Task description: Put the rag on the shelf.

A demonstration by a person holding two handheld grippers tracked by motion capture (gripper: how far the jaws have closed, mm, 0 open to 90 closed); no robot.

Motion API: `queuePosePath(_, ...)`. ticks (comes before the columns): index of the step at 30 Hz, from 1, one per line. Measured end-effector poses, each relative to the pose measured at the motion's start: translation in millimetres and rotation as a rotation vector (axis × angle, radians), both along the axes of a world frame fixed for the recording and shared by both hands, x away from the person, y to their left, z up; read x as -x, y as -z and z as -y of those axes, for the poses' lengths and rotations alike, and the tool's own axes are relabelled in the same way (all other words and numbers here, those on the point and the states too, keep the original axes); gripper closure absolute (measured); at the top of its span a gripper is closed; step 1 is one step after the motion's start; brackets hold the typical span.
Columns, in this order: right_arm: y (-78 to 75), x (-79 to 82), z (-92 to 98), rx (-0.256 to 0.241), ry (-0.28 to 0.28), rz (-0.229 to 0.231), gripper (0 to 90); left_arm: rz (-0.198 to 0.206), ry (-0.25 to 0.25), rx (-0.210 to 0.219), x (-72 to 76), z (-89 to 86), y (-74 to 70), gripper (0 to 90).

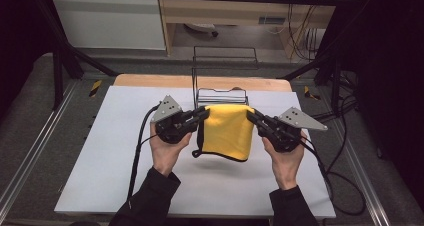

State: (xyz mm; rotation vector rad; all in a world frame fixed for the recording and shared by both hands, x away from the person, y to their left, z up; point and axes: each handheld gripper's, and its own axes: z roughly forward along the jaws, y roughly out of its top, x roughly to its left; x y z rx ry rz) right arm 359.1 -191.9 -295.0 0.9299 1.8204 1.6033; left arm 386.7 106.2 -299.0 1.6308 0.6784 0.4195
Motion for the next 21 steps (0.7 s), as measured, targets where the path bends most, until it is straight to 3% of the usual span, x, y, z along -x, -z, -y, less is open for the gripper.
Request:
queuePosePath(8, -11.8, 1.8, -0.6, -0.021, 0.019, 0.068, 84.0, 0.06, -0.011, 0.038, 1.1, 1.2, -13.9, 80.5)
queuePosePath(21, -30.3, -1.7, -7.7, -0.051, 0.044, 0.157, 84.1, 0.117, -0.037, 0.087, -5.6, -0.7, -34.5, 80.5)
